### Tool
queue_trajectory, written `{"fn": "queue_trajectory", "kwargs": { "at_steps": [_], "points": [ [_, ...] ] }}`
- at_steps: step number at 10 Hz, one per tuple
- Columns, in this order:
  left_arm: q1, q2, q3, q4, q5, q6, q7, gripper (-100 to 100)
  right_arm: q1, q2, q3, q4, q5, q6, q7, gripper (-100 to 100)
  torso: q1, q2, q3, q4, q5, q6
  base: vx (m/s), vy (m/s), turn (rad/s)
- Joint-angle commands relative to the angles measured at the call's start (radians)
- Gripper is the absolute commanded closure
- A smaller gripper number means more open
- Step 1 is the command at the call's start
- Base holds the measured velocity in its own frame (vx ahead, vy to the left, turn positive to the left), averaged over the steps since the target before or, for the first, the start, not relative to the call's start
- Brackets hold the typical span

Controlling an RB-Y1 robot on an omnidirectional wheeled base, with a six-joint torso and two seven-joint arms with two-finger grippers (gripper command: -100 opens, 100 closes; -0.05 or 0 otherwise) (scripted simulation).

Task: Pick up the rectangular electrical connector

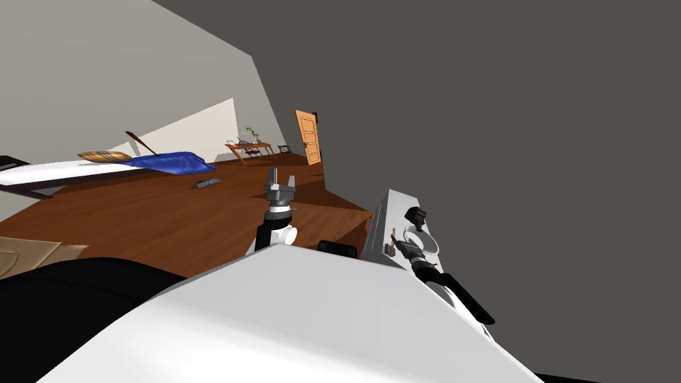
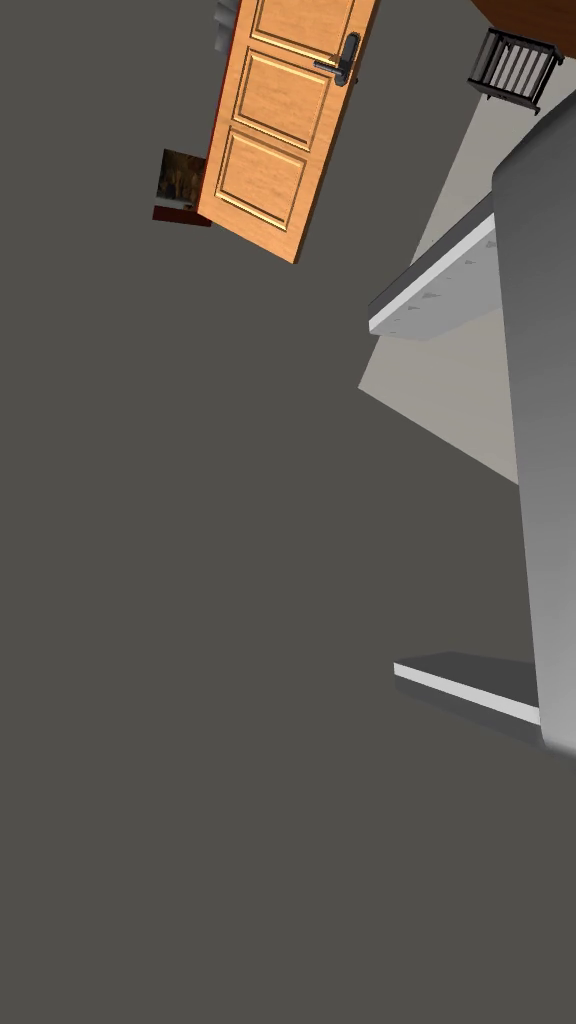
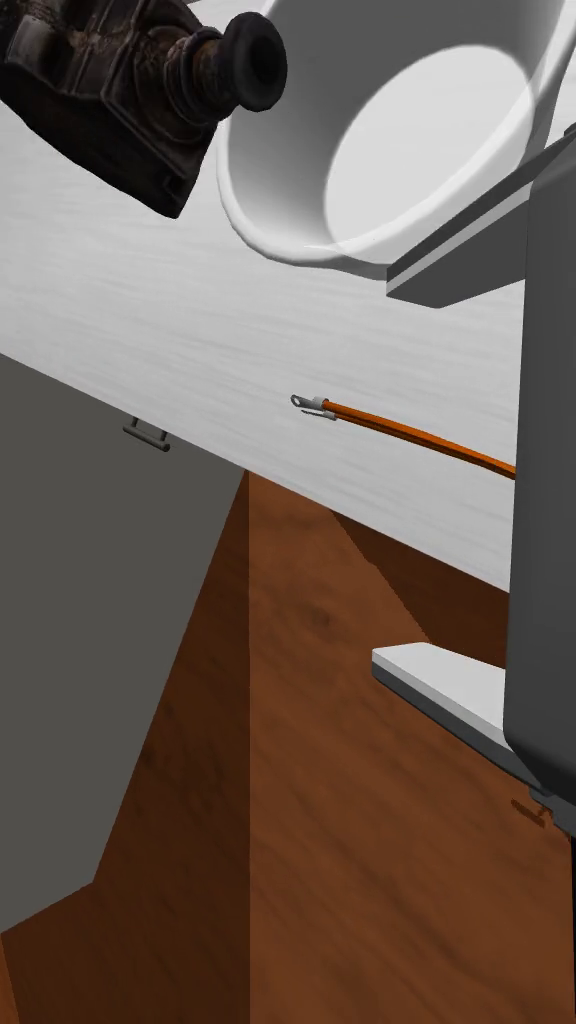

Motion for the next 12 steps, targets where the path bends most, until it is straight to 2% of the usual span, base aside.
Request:
{"fn": "queue_trajectory", "kwargs": {
  "at_steps": [1, 2, 3, 4, 5, 6, 7, 8, 9, 10, 11, 12],
  "points": [
    [0.000, 0.000, 0.000, 0.000, 0.000, 0.000, 0.000, 0, 0.021, -0.016, 0.007, 0.016, -0.049, 0.010, -0.026, -100, 0.000, 0.000, 0.000, 0.000, 0.000, 0.000, 0.063, -0.014, 0.073],
    [0.000, 0.000, 0.000, 0.000, 0.000, 0.000, 0.000, 0, 0.053, -0.030, -0.002, 0.030, -0.085, 0.055, -0.066, -100, 0.000, 0.000, 0.000, 0.000, 0.000, 0.000, 0.084, -0.024, 0.136],
    [0.000, 0.000, 0.000, 0.000, 0.000, 0.000, 0.000, 0, 0.053, -0.030, -0.002, 0.030, -0.099, 0.055, -0.066, -100, -0.001, -0.001, 0.000, 0.000, 0.000, 0.000, 0.068, -0.013, 0.089],
    [0.000, 0.000, 0.000, 0.000, 0.000, 0.000, 0.000, 0, 0.085, -0.043, -0.011, 0.042, -0.135, 0.100, -0.104, -100, 0.000, 0.000, 0.000, 0.000, 0.000, 0.000, 0.081, -0.004, 0.171],
    [0.000, 0.000, 0.000, 0.000, 0.000, 0.000, 0.000, 0, 0.085, -0.043, -0.011, 0.042, -0.147, 0.100, -0.104, -100, 0.000, -0.001, 0.000, 0.000, 0.000, 0.000, 0.063, -0.011, 0.059],
    [0.000, 0.000, 0.000, 0.000, 0.000, 0.000, 0.000, 0, 0.117, -0.056, -0.021, 0.053, -0.187, 0.143, -0.140, -100, 0.000, 0.000, 0.000, 0.000, 0.000, 0.000, 0.063, -0.021, 0.121],
    [0.000, 0.000, 0.000, 0.000, 0.000, 0.000, 0.000, 0, 0.117, -0.056, -0.021, 0.053, -0.194, 0.143, -0.140, -100, -0.001, 0.000, 0.000, 0.000, 0.000, 0.000, 0.062, -0.029, 0.083],
    [0.000, 0.000, 0.000, 0.000, 0.000, 0.000, 0.000, 0, 0.148, -0.067, -0.030, 0.063, -0.233, 0.183, -0.173, -100, -0.001, 0.000, 0.000, 0.000, 0.000, 0.000, 0.075, -0.029, 0.121],
    [0.000, 0.000, 0.000, 0.000, 0.000, 0.000, 0.000, 0, 0.148, -0.067, -0.030, 0.063, -0.239, 0.185, -0.173, -100, -0.001, 0.000, 0.000, 0.000, 0.000, 0.000, 0.061, -0.031, 0.076],
    [0.000, 0.000, 0.000, 0.000, 0.000, 0.000, 0.000, 0, 0.178, -0.078, -0.040, 0.072, -0.264, 0.226, -0.204, -100, -0.001, 0.000, 0.000, 0.000, 0.000, 0.000, 0.069, -0.040, 0.142],
    [0.000, 0.000, 0.000, 0.000, 0.000, 0.000, 0.000, 0, 0.178, -0.078, -0.040, 0.072, -0.277, 0.226, -0.204, -100, -0.002, 0.000, 0.000, 0.000, 0.000, 0.000, 0.056, -0.030, 0.076],
    [0.000, 0.000, 0.000, 0.000, 0.000, 0.000, 0.000, 0, 0.208, -0.088, -0.049, 0.080, -0.309, 0.265, -0.231, -100, -0.001, 0.001, 0.000, 0.000, 0.000, 0.000, 0.060, -0.022, 0.136]
  ]
}}
